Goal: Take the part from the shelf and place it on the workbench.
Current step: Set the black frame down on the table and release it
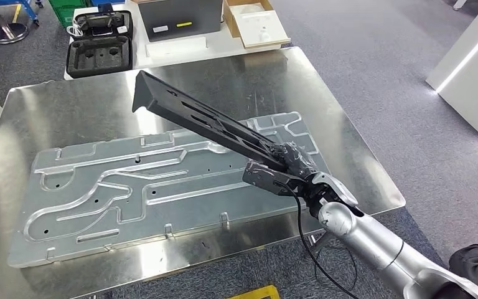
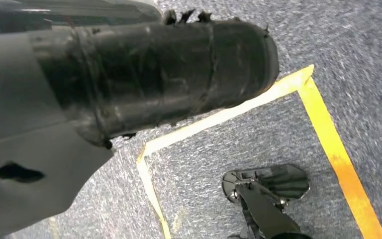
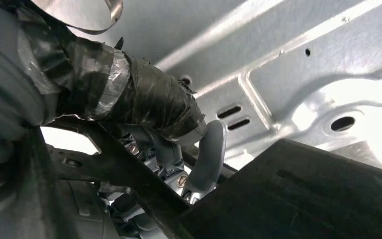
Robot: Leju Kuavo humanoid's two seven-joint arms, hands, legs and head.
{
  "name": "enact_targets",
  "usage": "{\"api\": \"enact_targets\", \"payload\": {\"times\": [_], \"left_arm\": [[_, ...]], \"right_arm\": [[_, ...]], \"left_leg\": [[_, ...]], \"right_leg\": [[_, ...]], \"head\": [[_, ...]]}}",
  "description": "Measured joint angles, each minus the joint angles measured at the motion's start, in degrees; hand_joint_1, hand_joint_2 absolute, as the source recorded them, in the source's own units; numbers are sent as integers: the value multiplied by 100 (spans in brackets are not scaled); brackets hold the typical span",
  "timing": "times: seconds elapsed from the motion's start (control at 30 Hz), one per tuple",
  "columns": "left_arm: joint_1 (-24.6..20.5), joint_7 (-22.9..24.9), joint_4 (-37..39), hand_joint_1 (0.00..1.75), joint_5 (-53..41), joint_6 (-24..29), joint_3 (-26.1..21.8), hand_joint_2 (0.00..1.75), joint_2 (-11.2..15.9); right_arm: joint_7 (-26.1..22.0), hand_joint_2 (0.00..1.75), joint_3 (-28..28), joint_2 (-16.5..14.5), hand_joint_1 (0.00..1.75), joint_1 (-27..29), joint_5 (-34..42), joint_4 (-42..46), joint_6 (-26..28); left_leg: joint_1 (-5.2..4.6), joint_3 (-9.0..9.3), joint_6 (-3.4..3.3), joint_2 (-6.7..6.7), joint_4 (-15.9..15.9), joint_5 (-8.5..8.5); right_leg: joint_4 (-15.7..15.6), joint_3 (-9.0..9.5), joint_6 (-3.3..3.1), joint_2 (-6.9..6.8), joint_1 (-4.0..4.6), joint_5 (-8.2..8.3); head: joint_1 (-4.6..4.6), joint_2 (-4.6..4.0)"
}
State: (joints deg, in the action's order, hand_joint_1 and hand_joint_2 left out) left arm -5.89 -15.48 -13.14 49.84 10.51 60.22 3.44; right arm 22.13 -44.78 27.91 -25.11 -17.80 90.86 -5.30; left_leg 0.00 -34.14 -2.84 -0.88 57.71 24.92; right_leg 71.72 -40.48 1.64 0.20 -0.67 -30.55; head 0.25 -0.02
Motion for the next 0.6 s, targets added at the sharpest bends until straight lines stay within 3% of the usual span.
{"api": "enact_targets", "payload": {"times": [0.07,0.13,0.23,0.3,0.4,0.43,0.47,0.5,0.57,0.6], "left_arm": [[3,-2,0,0,4,-30,0,0,-21],[-7,-3,0,0,3,-40,0,0,-47],[-13,1,0,0,-2,-63,0,0,-67],[-20,8,0,0,-9,-101,0,0,-75],[-38,32,0,0,-35,-146,0,0,-93],[-41,42,0,0,-47,-149,0,0,-97],[-43,51,0,0,-56,-152,0,0,-99],[-49,57,0,0,-62,-156,0,0,-100],[-72,62,0,0,-69,-172,1,0,-104],[-87,64,0,0,-72,-182,1,0,-109]], "right_arm": [[66,175,-45,26,175,-159,-21,-133,-76],[115,175,-85,38,175,-313,-70,-238,-139],[131,175,-185,22,175,-561,-229,-376,-223],[138,175,-268,-21,175,-737,-406,-489,-279],[145,175,-401,-96,175,-969,-644,-680,-373],[124,175,-454,-132,175,-1042,-709,-734,-390],[80,175,-512,-179,175,-1108,-775,-785,-396],[14,175,-568,-229,175,-1169,-839,-830,-394],[-115,175,-657,-314,175,-1281,-932,-902,-387],[-154,175,-688,-344,175,-1342,-954,-934,-386]], "left_leg": [[-8,34,19,-35,14,20],[-21,47,69,-82,25,41],[-24,43,168,-111,12,49],[-26,-50,233,-78,204,192],[39,-506,344,-9,1172,717],[72,-632,380,3,1434,798],[104,-672,415,14,1505,762],[132,-609,448,23,1361,617],[176,-290,505,39,664,228],[180,-160,503,32,359,106]], "right_leg": [[-773,348,-57,-5,20,381],[-1293,588,-121,-13,56,530],[-1425,654,-196,-27,50,560],[-1521,714,-247,-51,-6,638],[-1560,697,-262,-68,-50,692],[-1550,679,-254,-55,-62,694],[-1535,666,-240,-37,-80,690],[-1510,660,-215,-19,-105,677],[-1434,648,-130,1,-150,621],[-1384,627,-79,3,-152,592]], "head": [[-2,0],[-4,0],[-3,0],[-27,0],[-57,0],[-57,0],[-59,0],[-59,0],[-66,0],[-75,0]]}}
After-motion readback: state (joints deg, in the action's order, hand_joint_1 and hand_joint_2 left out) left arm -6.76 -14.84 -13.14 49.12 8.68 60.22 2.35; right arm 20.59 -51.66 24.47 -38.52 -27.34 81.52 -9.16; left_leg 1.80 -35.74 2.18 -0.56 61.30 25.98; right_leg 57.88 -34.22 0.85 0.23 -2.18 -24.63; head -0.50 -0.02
